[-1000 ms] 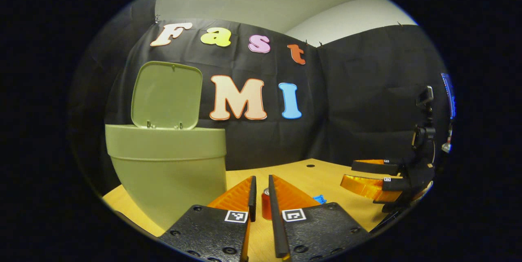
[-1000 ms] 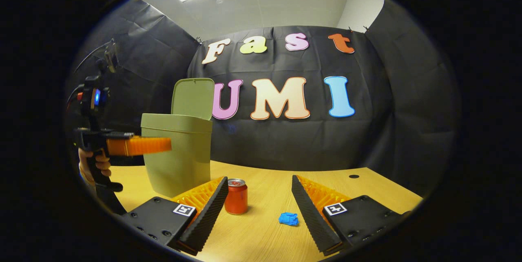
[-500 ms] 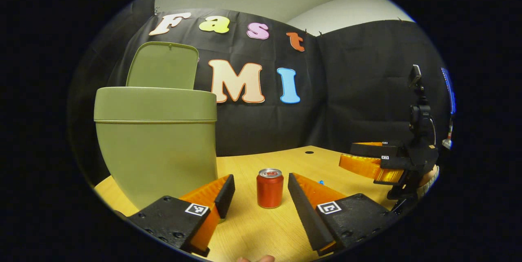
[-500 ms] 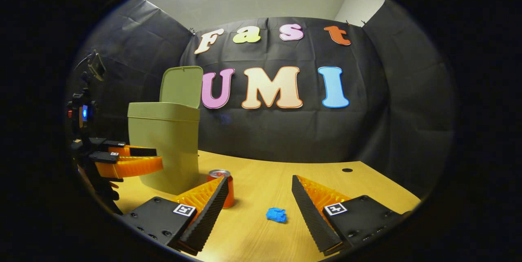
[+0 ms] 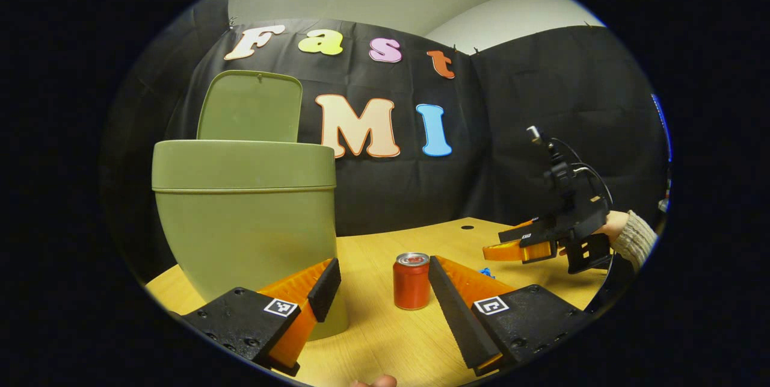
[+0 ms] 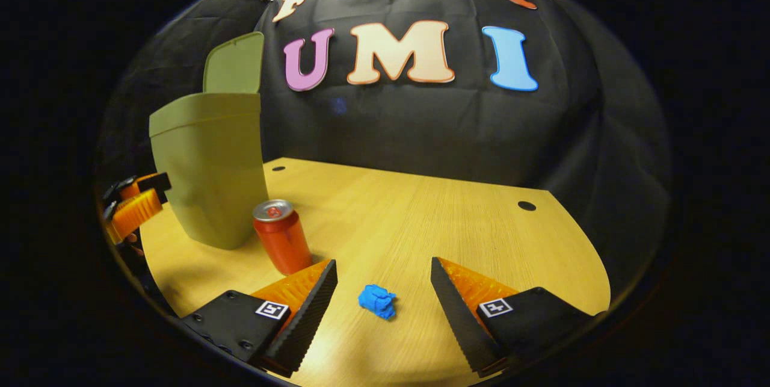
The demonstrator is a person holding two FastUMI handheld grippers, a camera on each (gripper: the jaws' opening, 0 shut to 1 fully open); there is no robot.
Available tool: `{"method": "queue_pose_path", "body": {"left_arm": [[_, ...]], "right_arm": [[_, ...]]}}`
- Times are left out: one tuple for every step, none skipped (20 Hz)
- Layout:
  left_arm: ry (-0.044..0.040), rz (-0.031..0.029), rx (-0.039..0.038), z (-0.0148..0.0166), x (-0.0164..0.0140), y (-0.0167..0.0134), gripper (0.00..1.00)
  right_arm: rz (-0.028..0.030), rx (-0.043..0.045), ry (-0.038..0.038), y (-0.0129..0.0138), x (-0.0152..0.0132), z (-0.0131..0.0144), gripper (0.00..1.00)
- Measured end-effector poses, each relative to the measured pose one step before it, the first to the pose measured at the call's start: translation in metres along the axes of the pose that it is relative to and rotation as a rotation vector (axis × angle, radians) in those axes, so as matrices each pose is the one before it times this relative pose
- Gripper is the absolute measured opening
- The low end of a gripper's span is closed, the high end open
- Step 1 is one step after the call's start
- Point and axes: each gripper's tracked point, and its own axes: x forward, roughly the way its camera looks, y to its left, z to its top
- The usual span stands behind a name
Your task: Press the lid of the desktop garbage bin to open it, pick up the crumpled paper on the desktop and throw it into the bin, then pick up the pop can on the desktop and drop it into the bin, and finally close the garbage bin lid.
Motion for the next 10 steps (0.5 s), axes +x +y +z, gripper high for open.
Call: {"method": "queue_pose_path", "body": {"left_arm": [[0.00009,-0.00008,0.00154,0.00074,0.00022,-0.0008,0.91],[0.00007,-0.00074,-0.00285,-0.00081,0.00019,-0.00019,0.9],[0.00353,-0.0033,-0.00339,0.00005,0.00092,0.00005,0.9],[0.00508,0.00238,-0.00623,-0.00222,-0.00036,-0.00003,0.9],[-0.00103,-0.00523,-0.00476,0.00076,-0.00017,-0.00059,0.9],[-0.00171,-0.00438,-0.00227,0.00124,-0.00077,-0.00236,0.9],[-0.00264,-0.00183,-0.00064,0.00117,-0.00095,-0.00087,0.9],[-0.00498,-0.0038,0.00157,0.00124,-0.0004,-0.00102,0.9],[-0.00431,-0.00163,0.00197,0.00208,-0.00054,-0.00037,0.9],[-0.0043,-0.00306,0.0024,0.00021,-0.00024,-0.00035,0.9]], "right_arm": [[-0.00208,-0.01544,0.02994,-0.00113,0.00766,-0.00717,0.99],[0.00928,-0.00949,0.02903,0.00228,0.00676,-0.00628,0.99],[0.02647,-0.00643,0.02493,0.00762,0.00319,-0.00818,0.98],[0.0253,-0.01,0.02207,0.00645,0.00461,-0.00651,0.99],[0.01055,-0.01485,0.01888,0.00353,0.00585,-0.00645,0.99],[-0.00554,-0.01797,0.01586,-0.00017,0.005,-0.00474,0.99],[-0.00763,-0.01415,0.01398,0.00053,0.00532,-0.00406,0.99],[-0.00117,-0.00416,0.01565,0.00042,0.00502,-0.00371,0.99],[-0.00353,0.00945,0.02054,-0.00085,0.00185,-0.00436,0.99],[0.00161,0.01013,0.01636,-0.00062,0.00301,-0.00363,1.0]]}}
